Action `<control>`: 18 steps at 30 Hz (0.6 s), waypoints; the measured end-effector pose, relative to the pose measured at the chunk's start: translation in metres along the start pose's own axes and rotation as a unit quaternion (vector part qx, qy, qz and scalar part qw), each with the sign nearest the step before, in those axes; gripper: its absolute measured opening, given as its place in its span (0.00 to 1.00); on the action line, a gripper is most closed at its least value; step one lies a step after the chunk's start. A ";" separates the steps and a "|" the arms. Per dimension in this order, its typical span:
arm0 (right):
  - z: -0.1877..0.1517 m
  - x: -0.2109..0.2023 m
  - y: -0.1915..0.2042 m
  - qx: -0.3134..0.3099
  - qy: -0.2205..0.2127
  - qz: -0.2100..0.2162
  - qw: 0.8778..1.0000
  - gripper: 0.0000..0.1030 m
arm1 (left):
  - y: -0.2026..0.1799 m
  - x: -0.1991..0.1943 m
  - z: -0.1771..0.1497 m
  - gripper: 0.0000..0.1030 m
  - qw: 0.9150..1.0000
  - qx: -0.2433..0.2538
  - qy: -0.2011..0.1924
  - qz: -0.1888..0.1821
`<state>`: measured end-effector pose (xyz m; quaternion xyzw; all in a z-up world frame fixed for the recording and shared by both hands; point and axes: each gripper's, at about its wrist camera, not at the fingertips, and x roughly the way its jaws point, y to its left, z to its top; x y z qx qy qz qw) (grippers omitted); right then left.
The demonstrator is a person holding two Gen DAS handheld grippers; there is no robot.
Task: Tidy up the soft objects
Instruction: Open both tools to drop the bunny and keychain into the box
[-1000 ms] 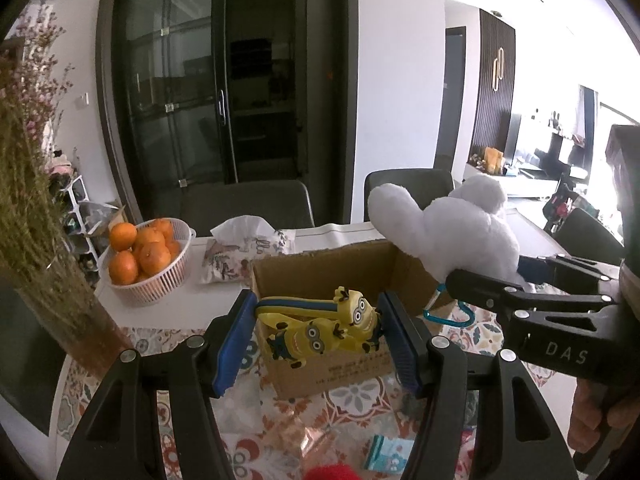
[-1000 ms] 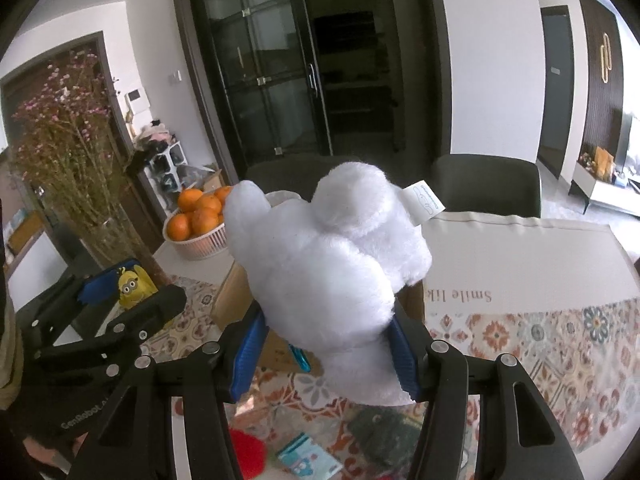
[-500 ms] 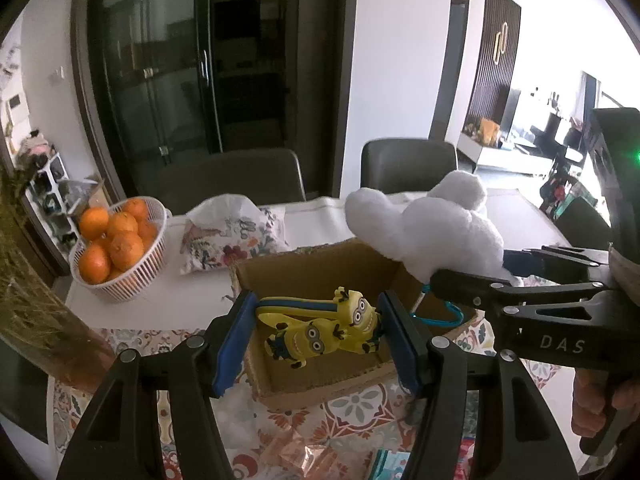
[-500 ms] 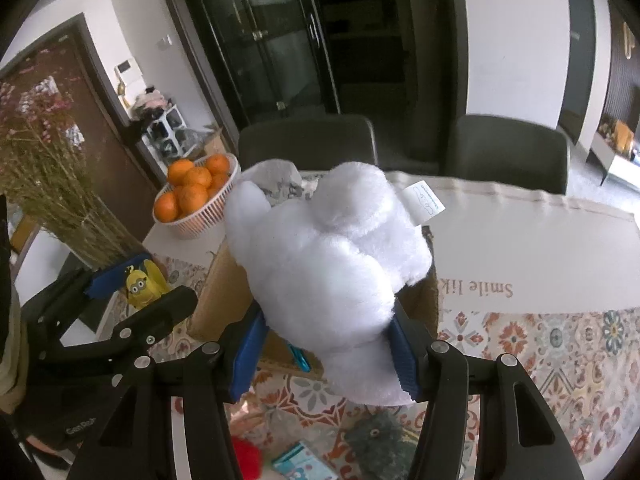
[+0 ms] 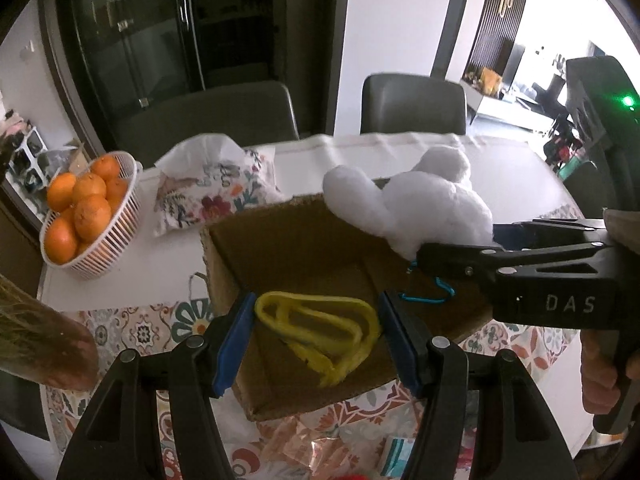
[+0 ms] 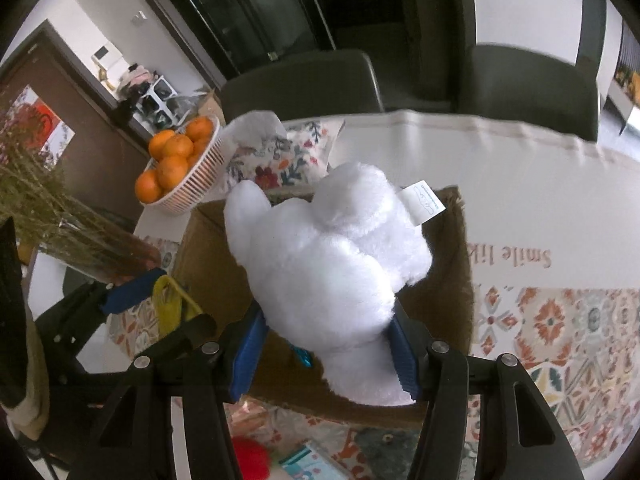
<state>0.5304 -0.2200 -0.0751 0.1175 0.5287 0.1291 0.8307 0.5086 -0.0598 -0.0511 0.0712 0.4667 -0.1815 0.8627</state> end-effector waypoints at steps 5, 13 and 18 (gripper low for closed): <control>0.004 0.018 -0.006 0.020 0.025 0.011 0.999 0.59 | 0.004 0.015 0.002 0.68 1.000 -0.006 0.023 -0.011; 0.002 0.011 -0.003 0.020 0.013 0.004 1.000 0.71 | 0.007 0.015 0.002 0.73 1.000 -0.016 0.025 0.002; -0.003 -0.006 0.002 0.008 -0.011 -0.023 1.000 0.71 | 0.007 0.005 -0.003 0.75 0.999 -0.022 0.026 0.020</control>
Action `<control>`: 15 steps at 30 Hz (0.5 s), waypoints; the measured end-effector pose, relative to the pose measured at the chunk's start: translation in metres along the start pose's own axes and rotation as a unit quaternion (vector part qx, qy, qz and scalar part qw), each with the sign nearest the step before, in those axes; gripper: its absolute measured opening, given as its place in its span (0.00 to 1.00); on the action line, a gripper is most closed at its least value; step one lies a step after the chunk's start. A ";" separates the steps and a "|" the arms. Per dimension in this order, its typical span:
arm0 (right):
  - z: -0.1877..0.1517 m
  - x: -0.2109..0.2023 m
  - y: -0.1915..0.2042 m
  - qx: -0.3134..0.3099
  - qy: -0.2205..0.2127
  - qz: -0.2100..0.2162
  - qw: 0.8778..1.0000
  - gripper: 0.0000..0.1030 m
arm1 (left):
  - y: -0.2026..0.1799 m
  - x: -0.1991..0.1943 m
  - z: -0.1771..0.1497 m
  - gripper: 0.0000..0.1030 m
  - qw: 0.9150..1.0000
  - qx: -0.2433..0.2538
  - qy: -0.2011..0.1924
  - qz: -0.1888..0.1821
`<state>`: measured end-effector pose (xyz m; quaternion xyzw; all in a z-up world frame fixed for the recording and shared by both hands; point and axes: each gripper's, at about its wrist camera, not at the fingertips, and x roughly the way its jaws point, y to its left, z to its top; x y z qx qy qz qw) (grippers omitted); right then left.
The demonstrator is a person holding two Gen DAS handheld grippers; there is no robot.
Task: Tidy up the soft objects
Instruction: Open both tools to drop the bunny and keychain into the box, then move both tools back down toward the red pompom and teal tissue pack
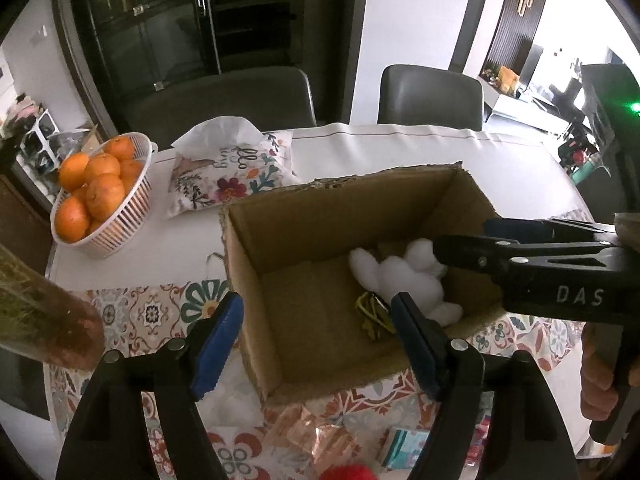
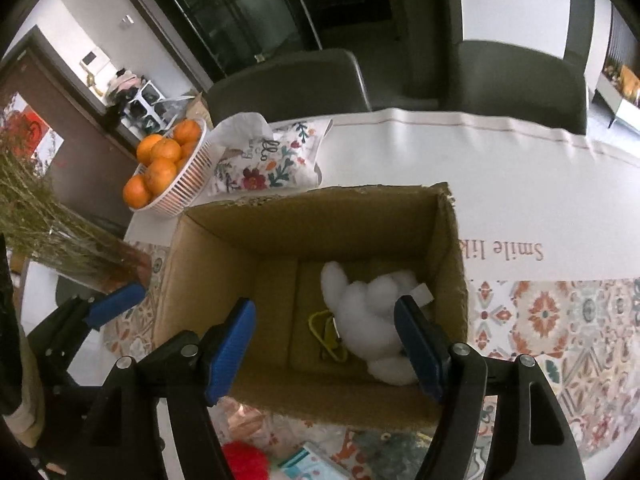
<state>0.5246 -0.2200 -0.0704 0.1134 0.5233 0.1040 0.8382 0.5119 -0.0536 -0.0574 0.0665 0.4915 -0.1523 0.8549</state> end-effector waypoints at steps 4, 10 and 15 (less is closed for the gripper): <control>-0.009 -0.018 0.007 -0.014 -0.018 -0.012 1.000 0.71 | 0.000 -0.015 -0.008 0.78 1.000 -0.006 -0.007 0.007; -0.026 -0.038 0.017 -0.028 -0.024 -0.017 0.999 0.71 | -0.004 -0.039 -0.021 0.80 1.000 -0.003 -0.017 0.023; -0.043 -0.048 0.028 -0.044 -0.024 -0.019 0.999 0.71 | -0.006 -0.058 -0.035 0.83 0.999 -0.004 -0.018 0.036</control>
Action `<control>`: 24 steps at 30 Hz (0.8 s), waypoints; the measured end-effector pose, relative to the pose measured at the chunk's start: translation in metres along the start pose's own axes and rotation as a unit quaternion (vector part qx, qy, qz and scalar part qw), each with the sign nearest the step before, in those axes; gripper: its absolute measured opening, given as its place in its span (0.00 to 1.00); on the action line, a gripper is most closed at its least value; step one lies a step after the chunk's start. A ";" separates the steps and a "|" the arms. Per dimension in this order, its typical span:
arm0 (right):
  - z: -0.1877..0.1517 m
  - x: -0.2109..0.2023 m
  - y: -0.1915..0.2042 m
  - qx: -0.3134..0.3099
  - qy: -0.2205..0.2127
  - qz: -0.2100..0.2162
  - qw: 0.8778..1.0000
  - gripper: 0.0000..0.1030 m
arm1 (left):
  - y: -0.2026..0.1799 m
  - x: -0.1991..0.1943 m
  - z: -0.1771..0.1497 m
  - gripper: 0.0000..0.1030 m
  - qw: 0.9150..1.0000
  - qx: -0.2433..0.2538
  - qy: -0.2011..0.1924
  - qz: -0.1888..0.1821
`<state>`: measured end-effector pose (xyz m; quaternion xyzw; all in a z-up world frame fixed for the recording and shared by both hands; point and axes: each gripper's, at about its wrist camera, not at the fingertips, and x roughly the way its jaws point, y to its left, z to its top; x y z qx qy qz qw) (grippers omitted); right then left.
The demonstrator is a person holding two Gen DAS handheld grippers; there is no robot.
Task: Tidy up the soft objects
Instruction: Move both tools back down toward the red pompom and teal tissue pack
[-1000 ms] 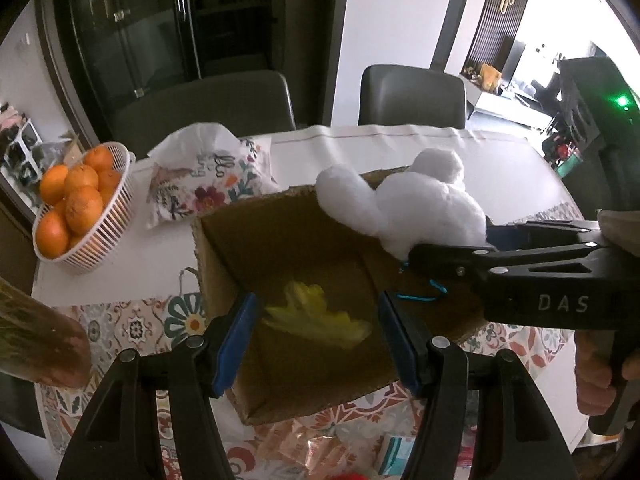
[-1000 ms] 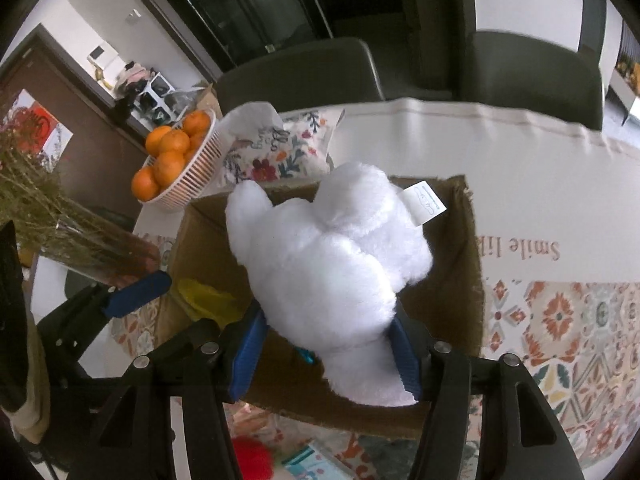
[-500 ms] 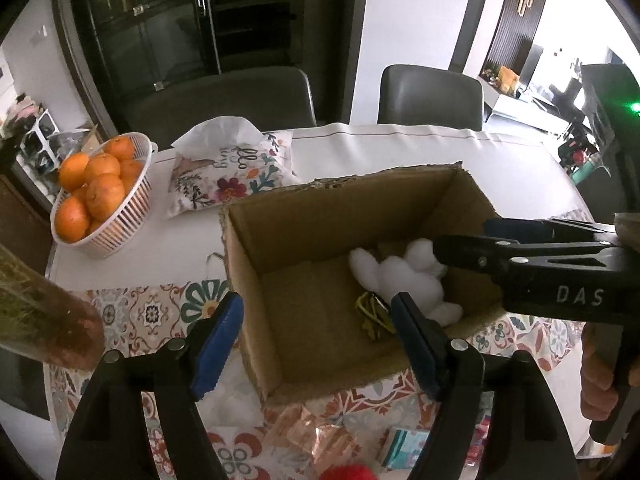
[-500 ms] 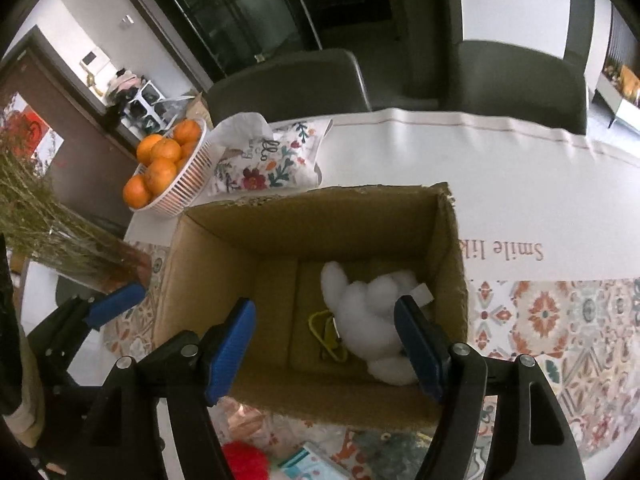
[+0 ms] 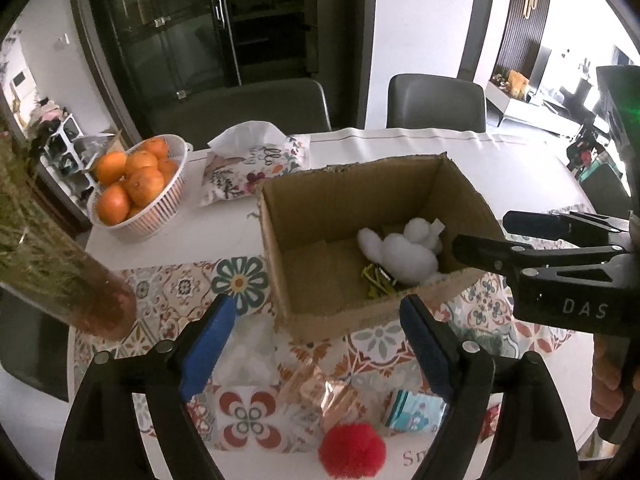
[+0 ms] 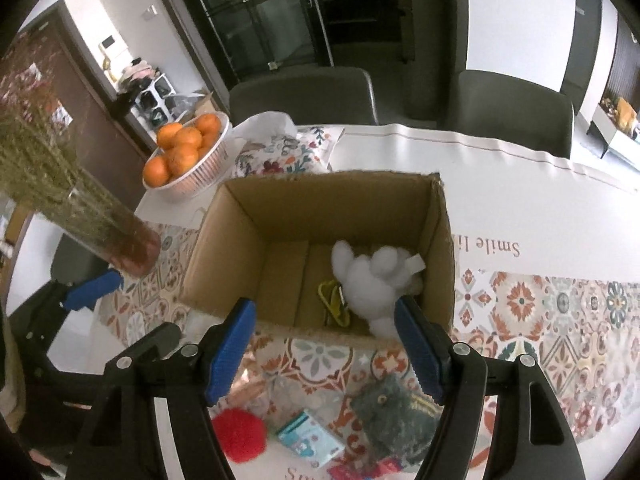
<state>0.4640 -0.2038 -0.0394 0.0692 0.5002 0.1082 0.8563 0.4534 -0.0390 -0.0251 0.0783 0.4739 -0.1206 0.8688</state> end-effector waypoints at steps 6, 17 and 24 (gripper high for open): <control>-0.021 -0.007 0.011 -0.018 0.012 0.001 1.000 0.71 | -0.001 -0.016 -0.020 0.84 1.000 0.003 0.002 0.011; -0.059 -0.001 0.025 -0.047 0.043 0.011 0.998 0.71 | -0.006 -0.024 -0.061 0.84 0.999 0.007 0.032 -0.002; -0.082 0.012 0.026 -0.051 0.073 0.017 0.996 0.71 | -0.010 -0.017 -0.085 0.84 0.998 0.003 0.056 -0.009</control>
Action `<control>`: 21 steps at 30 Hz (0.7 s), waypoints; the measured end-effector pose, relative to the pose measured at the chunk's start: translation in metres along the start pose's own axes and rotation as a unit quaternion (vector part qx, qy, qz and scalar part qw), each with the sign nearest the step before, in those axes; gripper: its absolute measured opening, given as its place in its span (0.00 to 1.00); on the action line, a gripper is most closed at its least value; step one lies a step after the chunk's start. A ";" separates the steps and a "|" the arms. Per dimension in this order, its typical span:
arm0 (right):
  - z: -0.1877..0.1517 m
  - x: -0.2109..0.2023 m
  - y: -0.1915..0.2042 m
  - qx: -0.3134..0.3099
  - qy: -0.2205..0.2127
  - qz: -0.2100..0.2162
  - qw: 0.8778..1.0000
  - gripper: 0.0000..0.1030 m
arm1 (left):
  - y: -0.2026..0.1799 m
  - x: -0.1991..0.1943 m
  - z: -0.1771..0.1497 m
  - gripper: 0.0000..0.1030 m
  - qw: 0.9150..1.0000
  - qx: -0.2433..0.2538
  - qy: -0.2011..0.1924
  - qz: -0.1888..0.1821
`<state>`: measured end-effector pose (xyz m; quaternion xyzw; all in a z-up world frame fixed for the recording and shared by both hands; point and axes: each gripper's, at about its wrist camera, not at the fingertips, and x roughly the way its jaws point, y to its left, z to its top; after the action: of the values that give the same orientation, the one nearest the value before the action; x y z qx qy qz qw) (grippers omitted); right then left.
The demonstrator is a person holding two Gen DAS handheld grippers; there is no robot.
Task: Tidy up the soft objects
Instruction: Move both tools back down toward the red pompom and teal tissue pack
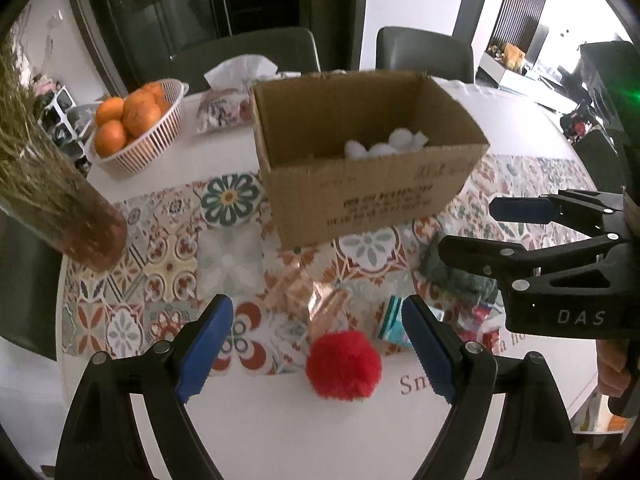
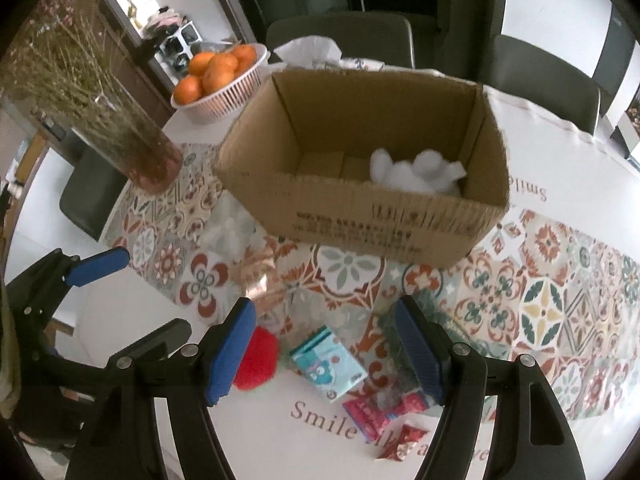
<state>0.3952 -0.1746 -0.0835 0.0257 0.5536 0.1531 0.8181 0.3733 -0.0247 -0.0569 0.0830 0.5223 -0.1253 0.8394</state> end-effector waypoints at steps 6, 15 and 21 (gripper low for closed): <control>-0.012 0.015 0.000 -0.006 0.025 -0.001 1.000 0.71 | -0.002 0.011 -0.018 0.84 1.000 -0.007 0.020 -0.004; -0.033 0.040 -0.003 -0.011 0.072 0.001 0.997 0.71 | -0.006 0.038 -0.044 0.84 0.998 -0.009 0.065 -0.015; -0.047 0.054 -0.004 -0.022 0.098 -0.006 0.995 0.71 | -0.010 0.054 -0.058 0.84 0.996 -0.007 0.090 -0.017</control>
<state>0.3717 -0.1697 -0.1509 -0.0104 0.6279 0.1620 0.7612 0.3431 -0.0256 -0.1315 0.0797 0.5976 -0.1279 0.7875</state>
